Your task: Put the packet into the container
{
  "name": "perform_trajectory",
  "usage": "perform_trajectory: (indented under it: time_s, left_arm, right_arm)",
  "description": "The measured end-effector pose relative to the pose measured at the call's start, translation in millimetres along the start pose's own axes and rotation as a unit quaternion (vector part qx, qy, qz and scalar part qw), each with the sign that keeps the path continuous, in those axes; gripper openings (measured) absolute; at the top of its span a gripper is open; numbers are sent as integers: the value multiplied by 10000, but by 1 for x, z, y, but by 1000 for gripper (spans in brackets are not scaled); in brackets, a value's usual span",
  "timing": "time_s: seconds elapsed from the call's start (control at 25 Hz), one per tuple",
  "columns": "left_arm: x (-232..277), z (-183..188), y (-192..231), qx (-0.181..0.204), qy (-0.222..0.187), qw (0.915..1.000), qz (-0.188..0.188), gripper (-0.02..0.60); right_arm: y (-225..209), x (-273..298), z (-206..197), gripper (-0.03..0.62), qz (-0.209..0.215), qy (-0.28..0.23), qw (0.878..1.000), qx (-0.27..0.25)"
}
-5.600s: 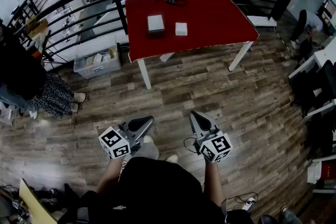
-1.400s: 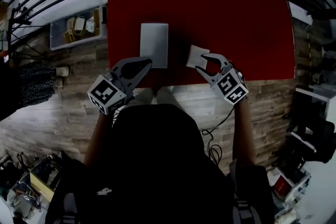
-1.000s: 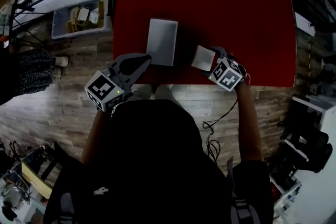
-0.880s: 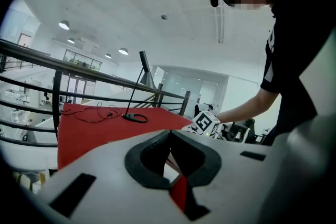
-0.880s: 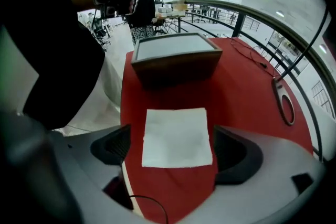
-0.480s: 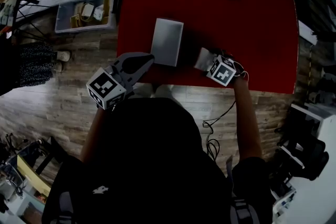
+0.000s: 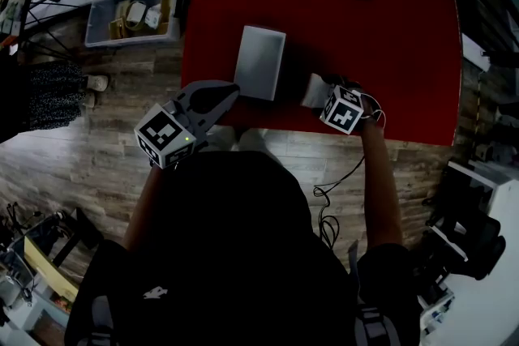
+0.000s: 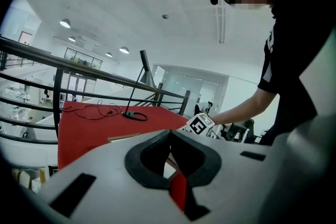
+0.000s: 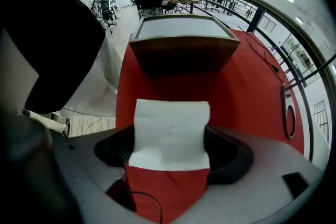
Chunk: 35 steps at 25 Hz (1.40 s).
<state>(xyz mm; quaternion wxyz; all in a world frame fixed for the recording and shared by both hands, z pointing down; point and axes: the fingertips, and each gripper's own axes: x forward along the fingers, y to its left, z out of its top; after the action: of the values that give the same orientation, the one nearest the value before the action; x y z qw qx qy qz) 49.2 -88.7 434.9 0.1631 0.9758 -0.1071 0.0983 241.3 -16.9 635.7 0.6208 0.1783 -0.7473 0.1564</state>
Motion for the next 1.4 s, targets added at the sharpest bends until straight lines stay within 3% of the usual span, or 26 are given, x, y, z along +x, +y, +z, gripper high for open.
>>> perform_trajectory:
  time_s: [0.2, 0.68, 0.92, 1.4]
  left_arm:
    - [-1, 1, -2, -110, 68, 9999, 9, 9]
    - [-10, -7, 9, 143, 110, 9995, 263, 9]
    - [-25, -8, 15, -55, 168, 9988, 450, 9]
    - [-55, -20, 29, -57, 0, 9965, 829, 9]
  right_arm:
    - [-9, -15, 10, 436, -95, -93, 9999, -44]
    - [-42, -72, 77, 436, -424, -403, 9976, -381]
    - [-45, -81, 117, 436, -386, -487, 9958, -671]
    - [-38, -65, 196, 436, -181, -648, 9929, -979]
